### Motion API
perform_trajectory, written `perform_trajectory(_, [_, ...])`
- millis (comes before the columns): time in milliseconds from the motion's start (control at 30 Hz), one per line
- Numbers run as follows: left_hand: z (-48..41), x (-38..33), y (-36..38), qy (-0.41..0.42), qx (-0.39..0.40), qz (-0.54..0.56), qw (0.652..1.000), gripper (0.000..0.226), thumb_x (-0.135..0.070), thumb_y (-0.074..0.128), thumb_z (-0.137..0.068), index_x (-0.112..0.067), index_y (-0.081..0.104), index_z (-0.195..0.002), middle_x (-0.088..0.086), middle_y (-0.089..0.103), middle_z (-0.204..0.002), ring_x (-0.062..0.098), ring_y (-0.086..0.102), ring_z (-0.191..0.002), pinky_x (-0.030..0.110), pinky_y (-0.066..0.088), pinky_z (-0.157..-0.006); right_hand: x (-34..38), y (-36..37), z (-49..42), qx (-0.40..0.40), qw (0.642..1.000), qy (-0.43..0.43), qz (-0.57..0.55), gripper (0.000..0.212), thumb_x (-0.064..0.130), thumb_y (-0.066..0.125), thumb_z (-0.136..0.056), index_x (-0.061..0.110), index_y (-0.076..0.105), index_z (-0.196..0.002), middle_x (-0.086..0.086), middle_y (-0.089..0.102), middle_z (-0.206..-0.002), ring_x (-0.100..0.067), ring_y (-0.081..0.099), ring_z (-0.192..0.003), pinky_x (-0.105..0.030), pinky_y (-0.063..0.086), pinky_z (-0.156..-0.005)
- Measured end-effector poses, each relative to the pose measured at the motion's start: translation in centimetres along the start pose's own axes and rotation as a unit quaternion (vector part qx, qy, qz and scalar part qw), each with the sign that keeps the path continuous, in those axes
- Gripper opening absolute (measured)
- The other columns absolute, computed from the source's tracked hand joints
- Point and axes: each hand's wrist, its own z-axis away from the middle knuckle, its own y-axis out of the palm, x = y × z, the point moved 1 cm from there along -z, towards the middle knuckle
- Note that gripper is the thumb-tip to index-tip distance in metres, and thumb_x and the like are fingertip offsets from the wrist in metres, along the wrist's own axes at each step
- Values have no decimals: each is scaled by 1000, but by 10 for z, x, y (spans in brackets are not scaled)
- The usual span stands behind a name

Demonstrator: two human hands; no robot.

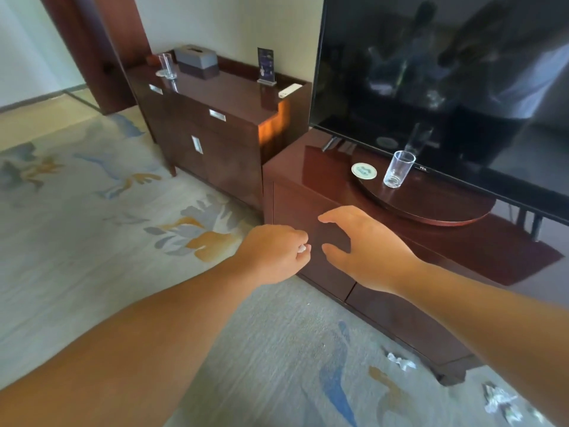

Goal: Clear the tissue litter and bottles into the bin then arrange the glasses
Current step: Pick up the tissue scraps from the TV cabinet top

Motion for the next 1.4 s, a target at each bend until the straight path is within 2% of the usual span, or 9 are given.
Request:
perform_trajectory(167, [-14,-2,7,-6,17,16,1000,41,-34,39,-95,-20,24,-59,-4,35,-57,21,41,-59,30,25,-53,-13,2,6,1,999,36,-7,47,37,57,-91,32,44,-135,15,41,-140,-4,48,-112,-17,34,-87])
perform_trajectory(300, [-34,-36,23,36,41,28,998,41,-35,38,-95,-21,24,-59,-4,36,-59,22,43,-61,30,26,-54,-40,-7,28,-1,997,79,-3,47,38,57,-90,33,44,-135,15,42,-139,-1,47,-103,-18,36,-85])
perform_trajectory(433, [-65,-80,32,84,47,42,995,40,-35,38,-95,-21,24,-59,-4,36,-59,22,42,-62,31,28,-55,-74,-29,53,-32,992,120,-2,47,37,57,-90,31,45,-135,12,44,-138,-8,49,-117,-24,41,-94])
perform_trajectory(567, [-93,-139,52,133,61,57,988,38,-34,38,-95,-19,29,-61,-4,37,-59,22,41,-62,30,25,-55,-123,-43,91,-65,982,177,-4,48,37,57,-89,30,46,-134,12,45,-137,-11,52,-115,-25,43,-94])
perform_trajectory(800, [-119,-251,136,186,138,84,969,35,-34,39,-96,-16,35,-66,-2,40,-61,22,41,-60,31,27,-54,-233,-34,187,-69,958,278,-33,47,36,58,-88,29,48,-133,11,47,-134,-9,51,-113,-24,43,-90])
perform_trajectory(900, [-118,-293,188,184,198,102,957,27,-31,43,-96,-13,41,-75,-3,41,-61,21,39,-54,31,24,-49,-287,-18,225,-53,947,312,-57,47,35,58,-89,30,47,-134,11,46,-135,-5,52,-96,-21,40,-81])
perform_trajectory(1033, [-110,-345,261,170,263,109,944,7,-21,47,-92,-16,50,-90,0,55,-77,25,51,-66,32,35,-57,-354,13,272,-9,941,330,-73,49,35,57,-89,29,46,-136,9,48,-133,-4,49,-95,-21,38,-78])
perform_trajectory(1200, [-113,-386,332,188,339,107,916,14,-18,48,-92,-16,55,-104,1,58,-102,24,54,-77,35,46,-67,-406,51,305,6,925,366,-104,51,36,55,-90,28,41,-138,8,47,-135,-14,51,-116,-24,41,-85])
perform_trajectory(1400, [-140,-416,430,249,365,96,892,13,-16,47,-93,-12,55,-102,9,51,-129,28,53,-78,32,36,-63,-455,113,326,-19,894,431,-124,50,36,55,-90,29,42,-138,11,43,-139,-12,50,-118,-21,35,-81])
